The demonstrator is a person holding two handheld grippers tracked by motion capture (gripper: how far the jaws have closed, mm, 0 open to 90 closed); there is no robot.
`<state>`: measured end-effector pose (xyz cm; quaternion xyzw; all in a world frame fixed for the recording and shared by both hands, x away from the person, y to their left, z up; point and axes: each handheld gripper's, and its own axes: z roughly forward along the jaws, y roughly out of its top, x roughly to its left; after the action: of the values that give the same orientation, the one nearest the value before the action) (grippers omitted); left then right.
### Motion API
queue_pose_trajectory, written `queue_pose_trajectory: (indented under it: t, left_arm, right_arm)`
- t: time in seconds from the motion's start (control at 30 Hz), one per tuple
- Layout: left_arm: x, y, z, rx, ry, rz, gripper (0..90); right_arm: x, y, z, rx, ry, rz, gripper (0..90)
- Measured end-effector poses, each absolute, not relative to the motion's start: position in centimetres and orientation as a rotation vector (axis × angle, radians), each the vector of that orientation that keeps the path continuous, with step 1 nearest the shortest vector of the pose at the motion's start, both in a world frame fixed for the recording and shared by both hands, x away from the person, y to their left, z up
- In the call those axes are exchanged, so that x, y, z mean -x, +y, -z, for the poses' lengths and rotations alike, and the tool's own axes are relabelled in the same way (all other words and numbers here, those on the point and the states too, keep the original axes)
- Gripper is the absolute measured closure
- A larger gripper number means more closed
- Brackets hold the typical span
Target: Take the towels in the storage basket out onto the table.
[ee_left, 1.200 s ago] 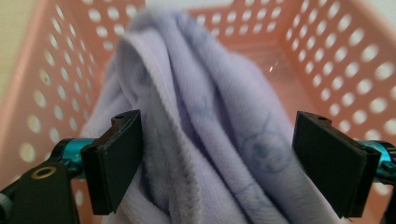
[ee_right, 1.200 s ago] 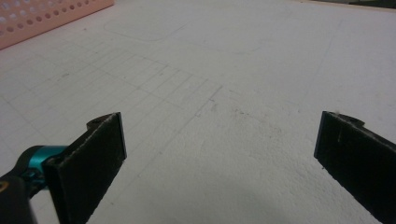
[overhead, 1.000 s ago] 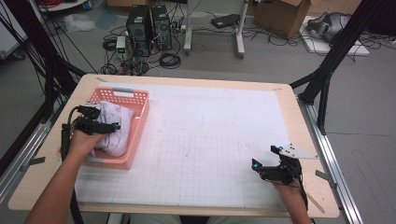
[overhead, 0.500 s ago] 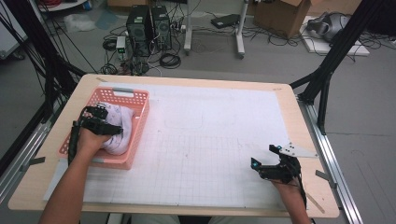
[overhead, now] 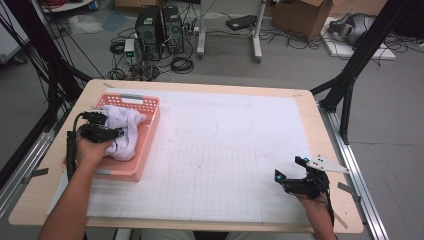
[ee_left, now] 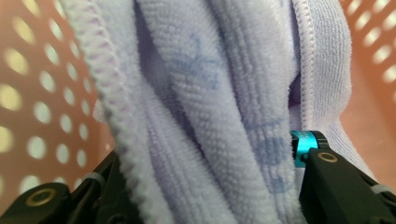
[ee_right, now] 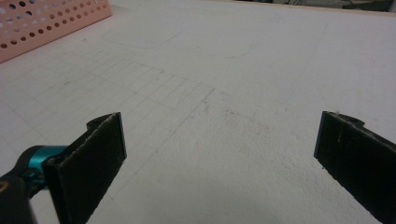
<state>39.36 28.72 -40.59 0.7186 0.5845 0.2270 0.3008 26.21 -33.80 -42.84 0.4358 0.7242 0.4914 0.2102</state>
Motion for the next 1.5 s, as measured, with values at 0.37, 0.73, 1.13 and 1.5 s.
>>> queue_pose_trajectory:
  t: [0.37,0.73,1.13,1.5]
  left_arm:
    - [-37.5,30.0,38.7,-1.619,1.426,-0.610,57.1]
    - [-35.8,30.0,36.7,-1.473,1.212,-0.672,56.9]
    - [-34.1,28.3,33.8,-1.408,0.974,-0.684,56.9]
    - [-33.3,24.8,31.9,-1.439,0.777,-0.613,56.8]
  right_arm:
    - [-26.5,-33.8,42.8,-1.202,2.020,-1.381,1.0]
    - [-26.4,-33.4,42.7,-1.176,2.037,-1.382,1.0]
    - [-26.6,-32.3,42.8,-1.156,2.061,-1.397,1.0]
    - [-26.6,-32.3,42.7,-1.151,2.058,-1.410,1.0]
